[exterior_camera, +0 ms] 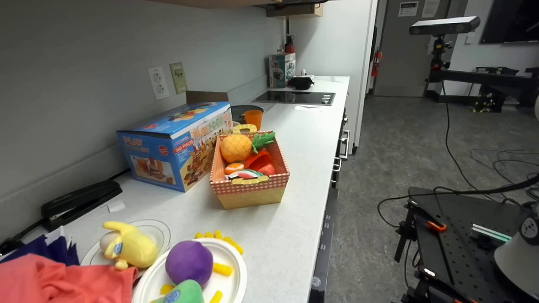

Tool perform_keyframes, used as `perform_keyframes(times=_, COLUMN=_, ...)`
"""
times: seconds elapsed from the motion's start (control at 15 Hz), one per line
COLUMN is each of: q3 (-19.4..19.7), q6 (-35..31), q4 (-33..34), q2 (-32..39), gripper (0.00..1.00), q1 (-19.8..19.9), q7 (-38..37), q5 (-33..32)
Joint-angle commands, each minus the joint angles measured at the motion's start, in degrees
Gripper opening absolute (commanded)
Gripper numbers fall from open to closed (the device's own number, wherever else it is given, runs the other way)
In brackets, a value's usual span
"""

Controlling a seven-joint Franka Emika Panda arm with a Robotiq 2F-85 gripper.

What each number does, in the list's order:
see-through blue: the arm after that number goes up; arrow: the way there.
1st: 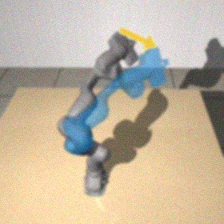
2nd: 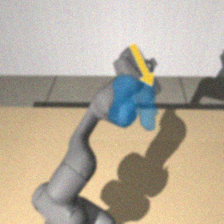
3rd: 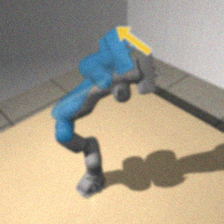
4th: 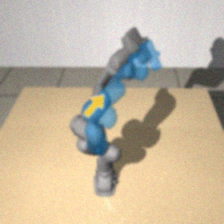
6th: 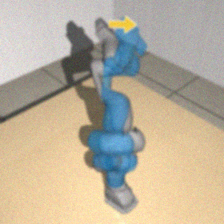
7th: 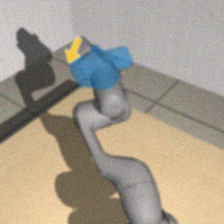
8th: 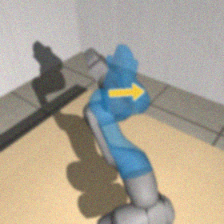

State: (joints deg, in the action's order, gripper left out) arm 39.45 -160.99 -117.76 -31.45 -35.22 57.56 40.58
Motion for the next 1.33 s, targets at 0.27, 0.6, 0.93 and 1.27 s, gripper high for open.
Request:
perform_keyframes(times=0.27, q3=1.5, q6=5.0, q4=6.4, q2=0.1, gripper=1.0, q1=-1.1, q7=1.8, q5=5.6)
perform_keyframes(times=0.6, q3=0.7, q6=8.3, q4=9.3, q2=0.1, gripper=1.0, q1=1.4, q7=1.3, q5=6.2)
perform_keyframes(times=0.93, q3=-0.3, q6=7.4, q4=7.8, q2=1.2, gripper=1.0, q1=3.1, q7=1.8, q5=6.7)
perform_keyframes(times=1.27, q3=-0.4, q6=7.4, q4=7.7, q2=1.4, gripper=1.0, q1=3.1, q7=1.8, q5=6.7)
